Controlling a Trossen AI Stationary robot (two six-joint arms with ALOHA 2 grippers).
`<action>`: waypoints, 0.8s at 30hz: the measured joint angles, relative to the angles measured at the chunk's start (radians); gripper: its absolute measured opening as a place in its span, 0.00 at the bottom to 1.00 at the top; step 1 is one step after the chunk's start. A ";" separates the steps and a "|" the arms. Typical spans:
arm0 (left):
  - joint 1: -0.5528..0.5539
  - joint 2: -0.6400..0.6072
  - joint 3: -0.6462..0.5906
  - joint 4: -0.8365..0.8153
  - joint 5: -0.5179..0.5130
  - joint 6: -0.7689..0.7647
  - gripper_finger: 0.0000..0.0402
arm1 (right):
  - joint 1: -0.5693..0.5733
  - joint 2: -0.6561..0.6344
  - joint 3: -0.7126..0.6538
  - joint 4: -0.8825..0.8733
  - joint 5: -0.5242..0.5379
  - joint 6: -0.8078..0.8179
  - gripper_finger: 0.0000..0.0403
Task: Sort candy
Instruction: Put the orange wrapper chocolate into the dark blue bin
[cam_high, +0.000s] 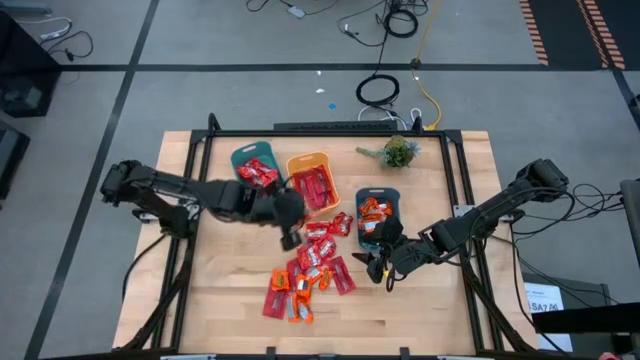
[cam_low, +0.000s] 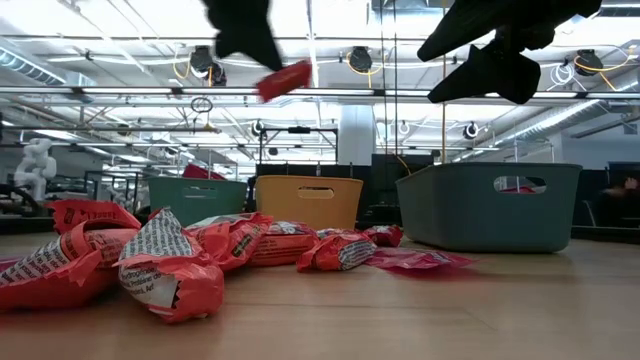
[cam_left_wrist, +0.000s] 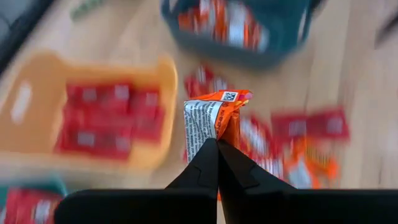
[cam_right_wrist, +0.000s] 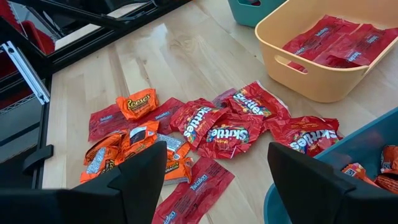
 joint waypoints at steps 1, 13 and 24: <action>0.023 0.000 0.000 0.047 0.015 0.019 0.00 | 0.000 0.000 0.000 0.000 0.000 0.000 0.68; 0.207 0.178 0.022 0.482 0.278 0.126 0.00 | 0.000 0.000 0.000 0.001 0.000 0.000 0.68; 0.243 0.432 0.292 0.494 0.285 0.204 0.01 | 0.000 0.000 0.000 0.002 0.000 0.000 0.68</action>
